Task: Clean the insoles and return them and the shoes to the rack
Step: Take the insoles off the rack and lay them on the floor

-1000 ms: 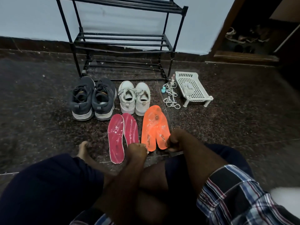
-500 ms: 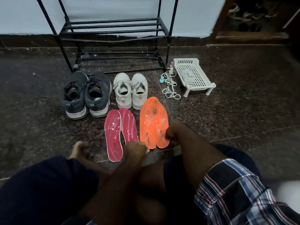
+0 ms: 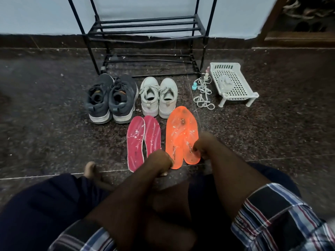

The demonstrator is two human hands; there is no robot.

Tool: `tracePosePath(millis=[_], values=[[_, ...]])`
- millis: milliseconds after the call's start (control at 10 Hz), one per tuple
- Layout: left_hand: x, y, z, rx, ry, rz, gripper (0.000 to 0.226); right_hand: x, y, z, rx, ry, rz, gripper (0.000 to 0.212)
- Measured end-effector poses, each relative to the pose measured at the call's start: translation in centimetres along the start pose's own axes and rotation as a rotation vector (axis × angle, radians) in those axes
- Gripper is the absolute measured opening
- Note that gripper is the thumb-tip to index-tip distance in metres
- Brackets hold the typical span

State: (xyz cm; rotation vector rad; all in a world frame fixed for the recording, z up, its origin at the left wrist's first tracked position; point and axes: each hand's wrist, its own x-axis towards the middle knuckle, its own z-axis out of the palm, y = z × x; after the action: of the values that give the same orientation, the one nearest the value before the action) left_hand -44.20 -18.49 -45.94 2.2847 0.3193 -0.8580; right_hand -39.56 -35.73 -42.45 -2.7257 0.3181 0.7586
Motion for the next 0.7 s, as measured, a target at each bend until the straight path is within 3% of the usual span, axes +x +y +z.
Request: tracePosePath(millis=[100,200,300,400,500,700], values=[[0.6,0.2,-1.2,0.092,0.087,0.086,0.027,-0.7,-1.4,0.3,0.106,0.092,0.021,0.022],[1.3,0.3,-1.9,0.039,0.239,0.157,0.026,-0.5,-2.7,0.8,0.178,0.156,-0.01,0.021],[2.9,0.4,-2.2,-0.084,0.258,0.206,0.04,0.6,-2.9,0.8,0.256,0.197,-0.005,0.021],[4.0,1.0,-2.5,-0.1,0.255,0.239,0.05,2.5,-2.7,0.5,0.264,0.239,-0.01,0.044],[5.3,1.6,-2.7,-0.133,0.238,0.245,0.05,3.9,-2.7,0.1,0.244,0.277,-0.04,0.051],[6.5,3.0,-2.7,-0.089,0.215,0.185,0.041,6.0,-1.3,-0.5,0.259,0.368,0.111,0.028]])
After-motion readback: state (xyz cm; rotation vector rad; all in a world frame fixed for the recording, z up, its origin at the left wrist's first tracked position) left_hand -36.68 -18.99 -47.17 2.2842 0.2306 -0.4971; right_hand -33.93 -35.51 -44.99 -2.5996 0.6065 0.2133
